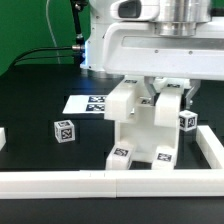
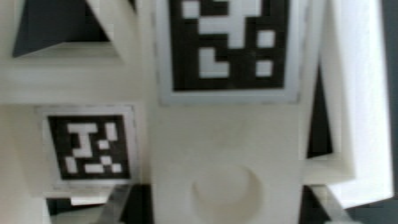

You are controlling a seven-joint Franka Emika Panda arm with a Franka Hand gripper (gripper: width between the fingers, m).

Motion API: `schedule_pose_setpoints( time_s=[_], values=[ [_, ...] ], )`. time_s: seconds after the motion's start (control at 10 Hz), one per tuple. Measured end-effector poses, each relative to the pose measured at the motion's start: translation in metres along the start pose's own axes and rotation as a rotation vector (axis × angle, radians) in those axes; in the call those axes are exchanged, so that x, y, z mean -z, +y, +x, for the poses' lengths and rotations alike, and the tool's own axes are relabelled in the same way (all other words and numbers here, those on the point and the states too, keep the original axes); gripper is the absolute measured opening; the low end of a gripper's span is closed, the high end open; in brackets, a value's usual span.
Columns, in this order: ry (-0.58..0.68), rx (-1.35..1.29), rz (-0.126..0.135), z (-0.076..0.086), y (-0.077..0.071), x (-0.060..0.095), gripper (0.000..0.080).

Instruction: Assemble chair

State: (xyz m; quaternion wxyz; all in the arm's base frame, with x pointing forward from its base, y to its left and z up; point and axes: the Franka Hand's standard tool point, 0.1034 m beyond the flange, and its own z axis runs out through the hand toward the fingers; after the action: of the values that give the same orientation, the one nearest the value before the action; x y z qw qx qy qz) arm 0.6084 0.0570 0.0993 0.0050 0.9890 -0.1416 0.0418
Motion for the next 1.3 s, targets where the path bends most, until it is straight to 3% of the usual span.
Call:
schedule_pose_setpoints(
  time_s=[0.3, 0.4, 0.5, 0.6, 0.7, 1.0, 1.1, 1.2, 1.3],
  values=[
    [-0.003, -0.001, -0.001, 0.000, 0.000, 0.001, 0.0285],
    [-0.003, -0.002, 0.000, 0.001, 0.000, 0.001, 0.0500],
    [-0.009, -0.004, -0.002, 0.000, -0.001, 0.001, 0.0500],
    [-0.017, -0.007, -0.002, -0.001, -0.002, 0.005, 0.0617],
    [-0.033, -0.015, -0.002, -0.003, -0.005, 0.012, 0.0639],
    [-0.078, -0.042, 0.017, -0.017, -0.020, 0.057, 0.0648],
    [-0.060, -0.052, -0.007, -0.022, -0.033, 0.067, 0.0648],
    [-0.046, -0.028, -0.021, -0.024, -0.039, 0.069, 0.0648],
    [-0.053, -0.033, -0.018, -0.023, -0.035, 0.066, 0.0648]
  ],
)
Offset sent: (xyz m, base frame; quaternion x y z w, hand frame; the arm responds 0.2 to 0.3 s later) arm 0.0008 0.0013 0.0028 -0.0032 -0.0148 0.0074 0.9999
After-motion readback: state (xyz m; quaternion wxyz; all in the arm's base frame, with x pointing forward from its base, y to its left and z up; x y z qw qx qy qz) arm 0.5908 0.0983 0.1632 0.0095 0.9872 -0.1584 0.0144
